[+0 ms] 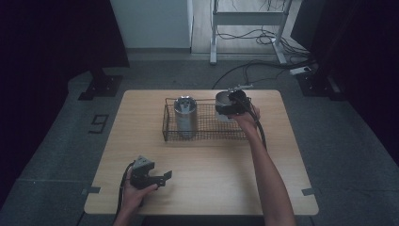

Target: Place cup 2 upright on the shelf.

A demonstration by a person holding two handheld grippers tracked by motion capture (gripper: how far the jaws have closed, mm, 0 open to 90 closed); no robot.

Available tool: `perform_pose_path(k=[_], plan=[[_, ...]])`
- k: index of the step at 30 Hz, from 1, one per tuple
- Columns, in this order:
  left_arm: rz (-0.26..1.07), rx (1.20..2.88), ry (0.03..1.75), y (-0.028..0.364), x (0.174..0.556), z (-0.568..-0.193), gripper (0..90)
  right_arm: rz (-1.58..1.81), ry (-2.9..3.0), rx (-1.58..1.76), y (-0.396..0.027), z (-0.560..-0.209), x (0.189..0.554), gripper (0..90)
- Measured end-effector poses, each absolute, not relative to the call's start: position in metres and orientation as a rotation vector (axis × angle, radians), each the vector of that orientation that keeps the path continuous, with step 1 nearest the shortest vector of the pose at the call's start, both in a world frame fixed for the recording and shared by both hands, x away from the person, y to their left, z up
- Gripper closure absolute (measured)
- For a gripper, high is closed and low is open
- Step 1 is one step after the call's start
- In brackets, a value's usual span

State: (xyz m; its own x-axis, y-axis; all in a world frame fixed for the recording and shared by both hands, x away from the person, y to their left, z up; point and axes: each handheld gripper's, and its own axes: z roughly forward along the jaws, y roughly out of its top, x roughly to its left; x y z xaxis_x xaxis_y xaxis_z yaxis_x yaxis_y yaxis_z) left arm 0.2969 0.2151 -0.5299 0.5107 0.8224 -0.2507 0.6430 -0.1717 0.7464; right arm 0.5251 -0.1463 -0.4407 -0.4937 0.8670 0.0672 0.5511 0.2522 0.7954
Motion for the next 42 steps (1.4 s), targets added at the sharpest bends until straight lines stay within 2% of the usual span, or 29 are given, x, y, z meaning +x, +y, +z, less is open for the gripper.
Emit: perform_pose_path(k=[42], plan=[[0.255,1.910,1.208,0.213,0.298,-0.533,9.1,1.038,2.206,1.328,-0.147,-0.469,0.527,7.8]])
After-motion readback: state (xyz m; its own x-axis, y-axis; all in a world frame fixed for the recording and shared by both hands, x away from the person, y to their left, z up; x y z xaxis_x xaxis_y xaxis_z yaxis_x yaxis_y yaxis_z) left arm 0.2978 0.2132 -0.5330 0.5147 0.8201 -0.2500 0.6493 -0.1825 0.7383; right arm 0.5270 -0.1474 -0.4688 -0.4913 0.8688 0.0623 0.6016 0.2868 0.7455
